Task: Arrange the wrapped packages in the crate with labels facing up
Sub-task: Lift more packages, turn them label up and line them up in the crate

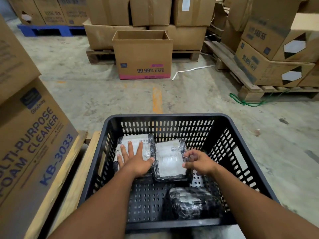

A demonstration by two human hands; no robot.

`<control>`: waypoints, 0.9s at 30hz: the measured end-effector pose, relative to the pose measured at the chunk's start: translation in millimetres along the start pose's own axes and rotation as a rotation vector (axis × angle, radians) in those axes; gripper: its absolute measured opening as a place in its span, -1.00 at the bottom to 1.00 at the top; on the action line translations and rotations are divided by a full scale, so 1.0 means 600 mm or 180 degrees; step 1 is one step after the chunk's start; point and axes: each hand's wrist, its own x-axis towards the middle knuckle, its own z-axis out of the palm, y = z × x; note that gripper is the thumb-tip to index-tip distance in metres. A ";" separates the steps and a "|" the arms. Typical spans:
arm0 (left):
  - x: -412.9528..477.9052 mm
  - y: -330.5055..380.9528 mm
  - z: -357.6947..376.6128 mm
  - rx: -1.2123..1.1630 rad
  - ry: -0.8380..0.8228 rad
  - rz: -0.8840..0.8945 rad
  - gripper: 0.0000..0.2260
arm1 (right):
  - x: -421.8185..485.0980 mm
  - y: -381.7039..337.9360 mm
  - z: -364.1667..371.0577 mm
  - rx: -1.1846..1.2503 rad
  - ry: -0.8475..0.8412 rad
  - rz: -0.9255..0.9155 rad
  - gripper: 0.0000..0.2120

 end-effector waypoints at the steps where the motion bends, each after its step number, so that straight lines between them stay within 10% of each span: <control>1: -0.001 0.002 -0.001 -0.0010 0.0031 -0.0010 -0.19 | -0.011 0.002 -0.006 -0.0068 -0.0151 0.0069 -0.63; 13: -0.031 0.034 -0.006 -0.0391 0.0204 -0.0053 -0.24 | -0.084 0.046 -0.008 -0.1349 -0.1372 0.0614 -0.64; 27: -0.041 0.060 0.012 -0.0484 0.0509 0.0007 -0.31 | -0.064 0.024 -0.018 -0.0549 0.0353 -0.0645 -0.88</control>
